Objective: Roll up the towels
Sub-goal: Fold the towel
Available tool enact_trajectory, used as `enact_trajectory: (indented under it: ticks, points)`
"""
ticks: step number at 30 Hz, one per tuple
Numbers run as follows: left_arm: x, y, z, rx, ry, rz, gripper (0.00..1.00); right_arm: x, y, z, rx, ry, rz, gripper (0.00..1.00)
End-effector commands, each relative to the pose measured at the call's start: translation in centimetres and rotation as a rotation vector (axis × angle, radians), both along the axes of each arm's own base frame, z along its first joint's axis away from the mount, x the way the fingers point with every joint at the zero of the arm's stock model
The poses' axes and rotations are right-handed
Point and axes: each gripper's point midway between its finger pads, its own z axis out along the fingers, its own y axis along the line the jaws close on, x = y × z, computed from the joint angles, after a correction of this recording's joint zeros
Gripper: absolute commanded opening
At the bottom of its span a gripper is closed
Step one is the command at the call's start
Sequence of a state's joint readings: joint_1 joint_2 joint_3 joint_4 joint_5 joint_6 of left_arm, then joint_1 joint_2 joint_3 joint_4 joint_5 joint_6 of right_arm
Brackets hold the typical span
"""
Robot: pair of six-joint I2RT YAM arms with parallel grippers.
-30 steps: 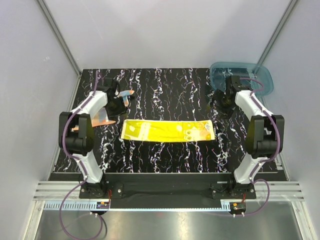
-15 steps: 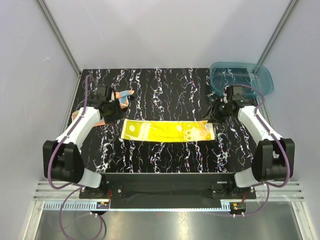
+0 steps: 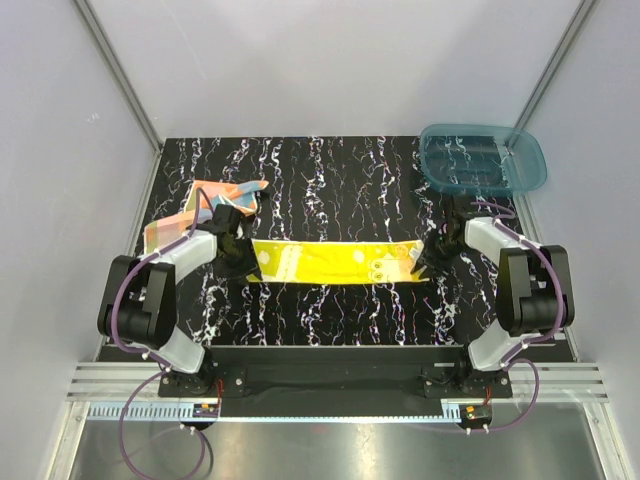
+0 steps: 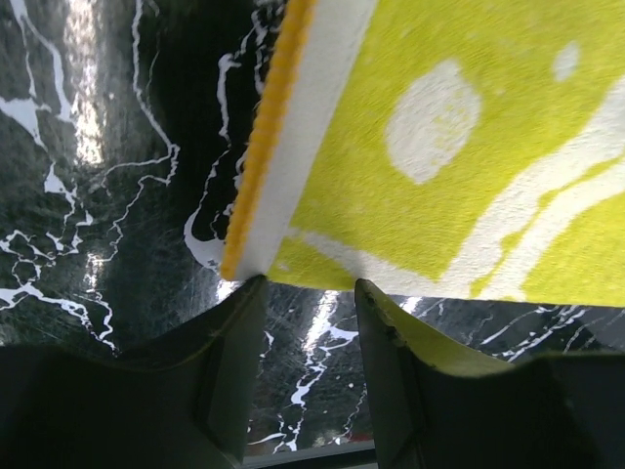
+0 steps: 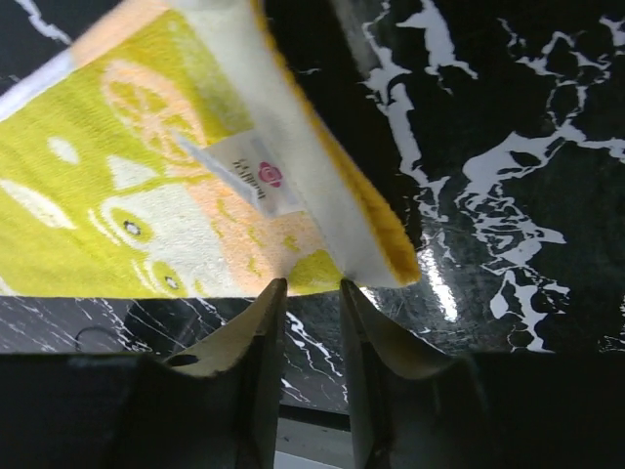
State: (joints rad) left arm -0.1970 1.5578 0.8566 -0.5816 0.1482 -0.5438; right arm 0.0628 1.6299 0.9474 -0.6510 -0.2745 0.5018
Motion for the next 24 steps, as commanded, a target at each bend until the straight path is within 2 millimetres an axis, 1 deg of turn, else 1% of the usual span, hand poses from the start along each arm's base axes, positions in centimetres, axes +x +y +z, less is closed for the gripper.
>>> enact_trajectory:
  ticks: [1,3,6,12,17,19,22,23,24]
  points:
    - [0.0,0.8,-1.0,0.036,-0.001,0.047,0.47,0.2,-1.5,-0.6,-0.073,0.010,-0.037,0.37]
    - [-0.3,1.1,-1.4,0.046,0.011,0.055,0.47,0.1,-2.4,-0.9,-0.112,0.027,-0.057,0.38]
    - [-0.4,1.3,-1.6,0.056,0.015,0.064,0.47,-0.2,-3.0,-1.5,-0.139,0.052,-0.075,0.39]
    - [-0.4,1.8,-1.7,0.062,0.019,0.083,0.47,-0.4,-4.9,-2.2,-0.249,0.088,-0.116,0.43]
    - [-0.4,1.9,-1.9,0.045,0.027,0.095,0.47,-0.4,-5.1,-2.4,-0.262,0.093,-0.119,0.47]
    - [-0.3,2.0,-2.1,0.043,0.032,0.104,0.47,-0.2,-5.1,-2.1,-0.259,0.087,-0.113,0.48]
    - [-0.3,2.3,-2.2,0.046,0.037,0.123,0.47,0.8,-4.9,-0.7,-0.247,0.045,-0.098,0.52]
    - [-0.3,2.6,-2.2,0.051,0.035,0.131,0.47,1.7,-4.9,0.4,-0.248,0.010,-0.091,0.54]
    - [-0.3,2.8,-2.1,0.054,0.032,0.139,0.47,1.8,-5.2,1.0,-0.261,0.008,-0.089,0.57]
